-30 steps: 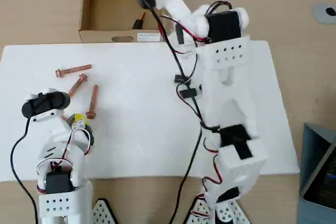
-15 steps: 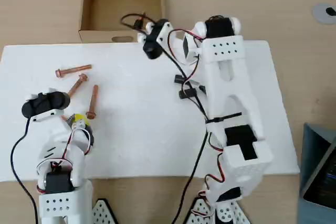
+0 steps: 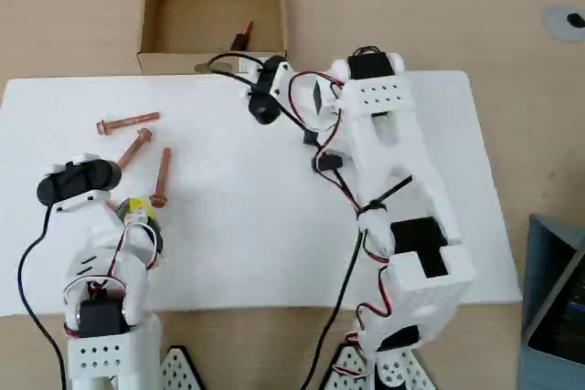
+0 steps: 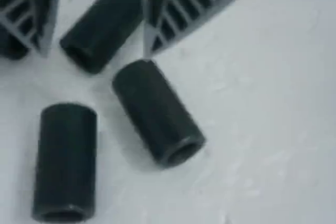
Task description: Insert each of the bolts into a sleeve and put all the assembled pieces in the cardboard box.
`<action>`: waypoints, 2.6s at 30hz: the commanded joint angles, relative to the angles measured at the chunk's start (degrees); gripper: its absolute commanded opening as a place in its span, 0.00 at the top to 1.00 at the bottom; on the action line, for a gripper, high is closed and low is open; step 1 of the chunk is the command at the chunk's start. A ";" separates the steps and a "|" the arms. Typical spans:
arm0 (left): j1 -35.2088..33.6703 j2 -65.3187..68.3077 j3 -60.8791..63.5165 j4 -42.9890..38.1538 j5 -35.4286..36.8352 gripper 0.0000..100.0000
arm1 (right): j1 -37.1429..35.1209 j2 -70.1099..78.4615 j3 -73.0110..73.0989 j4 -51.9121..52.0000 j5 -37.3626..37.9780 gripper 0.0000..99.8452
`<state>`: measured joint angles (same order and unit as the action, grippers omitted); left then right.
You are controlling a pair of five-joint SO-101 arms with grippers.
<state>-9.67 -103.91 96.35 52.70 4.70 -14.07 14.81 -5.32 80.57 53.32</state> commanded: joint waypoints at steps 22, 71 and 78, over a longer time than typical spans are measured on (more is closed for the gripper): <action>-0.62 -0.57 0.62 -0.79 0.18 1.00 | -1.36 21.85 -19.03 2.37 0.53 0.86; -0.26 -0.57 0.62 -0.88 -0.18 1.00 | 0.04 -26.15 -16.13 21.80 -25.41 0.99; -0.35 -0.48 0.18 -1.14 -0.18 1.00 | 7.34 -39.87 -1.01 21.80 -36.92 0.99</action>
<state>-9.67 -103.91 96.35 52.70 4.70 -10.37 -18.33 -10.68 101.14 20.26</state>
